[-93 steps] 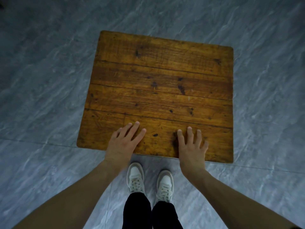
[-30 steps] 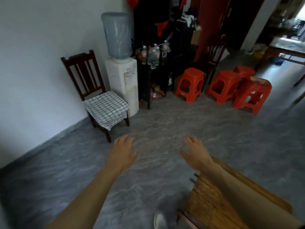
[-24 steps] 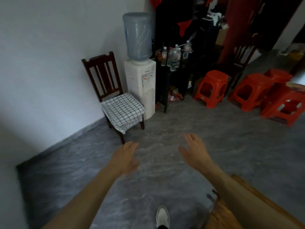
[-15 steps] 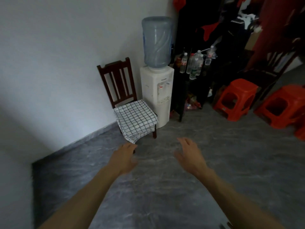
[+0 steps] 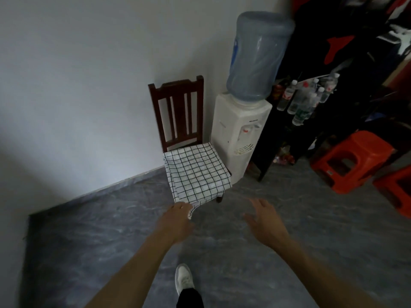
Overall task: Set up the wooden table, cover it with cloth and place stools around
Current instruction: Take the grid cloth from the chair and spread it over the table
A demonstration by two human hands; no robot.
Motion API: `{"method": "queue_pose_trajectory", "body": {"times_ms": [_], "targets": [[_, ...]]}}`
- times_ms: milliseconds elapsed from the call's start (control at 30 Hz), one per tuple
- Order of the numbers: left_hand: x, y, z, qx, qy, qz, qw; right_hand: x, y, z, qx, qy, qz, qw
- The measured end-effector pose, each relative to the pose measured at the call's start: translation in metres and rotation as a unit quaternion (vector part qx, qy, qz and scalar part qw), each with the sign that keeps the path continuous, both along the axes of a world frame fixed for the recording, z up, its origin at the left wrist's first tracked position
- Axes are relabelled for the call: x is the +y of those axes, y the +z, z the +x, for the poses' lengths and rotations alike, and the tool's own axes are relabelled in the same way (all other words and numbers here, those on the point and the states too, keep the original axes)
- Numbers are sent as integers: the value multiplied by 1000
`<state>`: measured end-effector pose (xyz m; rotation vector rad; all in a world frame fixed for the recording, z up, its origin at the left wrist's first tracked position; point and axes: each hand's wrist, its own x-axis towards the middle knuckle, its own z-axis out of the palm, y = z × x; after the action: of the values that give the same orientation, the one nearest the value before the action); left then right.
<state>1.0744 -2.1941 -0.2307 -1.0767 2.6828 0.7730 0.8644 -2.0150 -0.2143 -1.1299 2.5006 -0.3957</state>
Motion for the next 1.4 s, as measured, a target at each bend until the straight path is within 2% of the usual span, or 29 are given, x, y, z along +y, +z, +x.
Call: {"method": "queue_pose_trajectory", "body": {"times_ms": [200, 567, 767, 967, 1033, 1167, 1300, 1400], "targets": [[-92, -21, -37, 31, 31, 19, 999, -103, -19, -45, -21, -48, 49, 997], [-175, -85, -75, -28, 57, 69, 996, -215, -79, -73, -81, 38, 87, 992], [-198, -169, -100, -28, 99, 79, 992, -251, -163, -105, -102, 102, 127, 981], [-210, -276, -112, -2, 155, 49, 987, -280, -268, -129, -133, 87, 89, 983], [-213, -308, -116, 0, 134, 28, 991, -288, -306, -129, -119, 122, 81, 982], [-225, -368, -122, -15, 31, -39, 999, -308, -369, -124, -53, 207, 52, 976], [-235, -404, -121, -42, -41, -89, 994, -327, -407, -122, 2, 285, 83, 955], [-242, -415, -122, -53, -54, -122, 990, -333, -418, -122, 19, 294, 106, 950]]}}
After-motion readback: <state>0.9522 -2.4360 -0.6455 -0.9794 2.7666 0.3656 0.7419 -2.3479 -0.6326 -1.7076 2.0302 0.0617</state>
